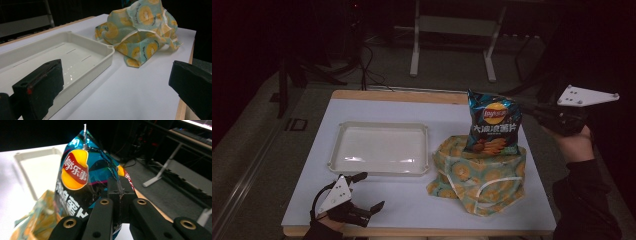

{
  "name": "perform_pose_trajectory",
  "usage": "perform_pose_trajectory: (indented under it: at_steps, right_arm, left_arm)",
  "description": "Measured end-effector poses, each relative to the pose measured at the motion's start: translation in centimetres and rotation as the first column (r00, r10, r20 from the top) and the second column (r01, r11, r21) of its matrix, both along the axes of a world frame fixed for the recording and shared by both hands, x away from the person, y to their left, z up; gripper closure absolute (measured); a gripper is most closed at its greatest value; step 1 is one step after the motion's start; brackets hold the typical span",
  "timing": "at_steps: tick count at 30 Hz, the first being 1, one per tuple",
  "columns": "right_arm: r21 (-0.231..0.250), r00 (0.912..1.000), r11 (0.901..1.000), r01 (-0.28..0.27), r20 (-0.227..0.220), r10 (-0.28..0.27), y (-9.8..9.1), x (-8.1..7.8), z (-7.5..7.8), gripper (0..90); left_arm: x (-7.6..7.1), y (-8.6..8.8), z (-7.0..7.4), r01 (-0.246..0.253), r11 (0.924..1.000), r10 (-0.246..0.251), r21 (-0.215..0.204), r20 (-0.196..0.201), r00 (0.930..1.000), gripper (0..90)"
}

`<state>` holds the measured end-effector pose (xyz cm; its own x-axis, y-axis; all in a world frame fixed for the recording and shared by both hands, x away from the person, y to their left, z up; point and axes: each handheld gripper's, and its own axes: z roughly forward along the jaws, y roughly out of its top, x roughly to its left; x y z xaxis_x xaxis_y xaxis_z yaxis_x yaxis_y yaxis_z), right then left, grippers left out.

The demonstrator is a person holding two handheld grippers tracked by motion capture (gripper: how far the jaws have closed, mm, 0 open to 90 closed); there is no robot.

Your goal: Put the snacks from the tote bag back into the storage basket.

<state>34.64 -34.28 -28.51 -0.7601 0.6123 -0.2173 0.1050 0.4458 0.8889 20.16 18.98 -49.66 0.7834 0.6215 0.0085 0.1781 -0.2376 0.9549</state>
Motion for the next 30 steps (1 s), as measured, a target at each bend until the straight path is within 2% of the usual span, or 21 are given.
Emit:
perform_pose_trajectory:
  at_steps: [3,4,7,9,16,18,22,30]
  right_arm:
    - [0.006,0.9999,1.0000,0.007,0.012,-0.007,0.2,0.2,0.8,90.0]
    - [0.006,0.9995,0.9998,0.018,0.027,-0.018,0.5,0.5,1.7,90.0]
    - [0.011,0.9987,0.9995,0.028,0.042,-0.028,0.9,0.9,2.7,90.0]
    - [0.027,0.9988,0.9994,0.024,0.043,-0.025,1.2,1.1,3.3,90.0]
    - [0.037,0.9974,0.9989,0.028,0.066,-0.030,3.6,1.4,4.9,90.0]
    - [0.042,0.9971,0.9987,0.030,0.069,-0.032,4.5,1.6,5.1,90.0]
    - [0.087,0.9975,0.9962,0.006,0.069,-0.012,6.2,1.7,5.2,90.0]
    - [0.091,0.9976,0.9950,-0.040,0.060,0.035,11.1,2.2,4.6,90.0]
  left_arm:
    - [0.0,0.0,0.0,-0.001,1.0000,0.001,-0.001,0.000,1.0000,0.2]
    - [0.0,0.0,0.0,-0.002,1.0000,0.002,-0.001,0.000,1.0000,0.2]
    - [0.0,0.0,0.0,-0.003,1.0000,0.003,-0.001,0.000,1.0000,0.2]
    - [0.0,0.1,0.0,-0.004,1.0000,0.004,-0.005,0.002,1.0000,0.2]
    - [-0.2,0.1,0.1,-0.006,1.0000,0.006,-0.004,0.008,0.9999,0.2]
    - [-0.2,0.1,0.2,-0.007,1.0000,0.007,-0.003,0.011,0.9999,0.2]
    - [-0.4,0.2,0.3,-0.012,0.9999,0.012,-0.010,0.018,0.9998,0.2]
    - [-0.8,0.4,0.5,-0.011,0.9998,0.012,-0.017,0.026,0.9996,0.1]
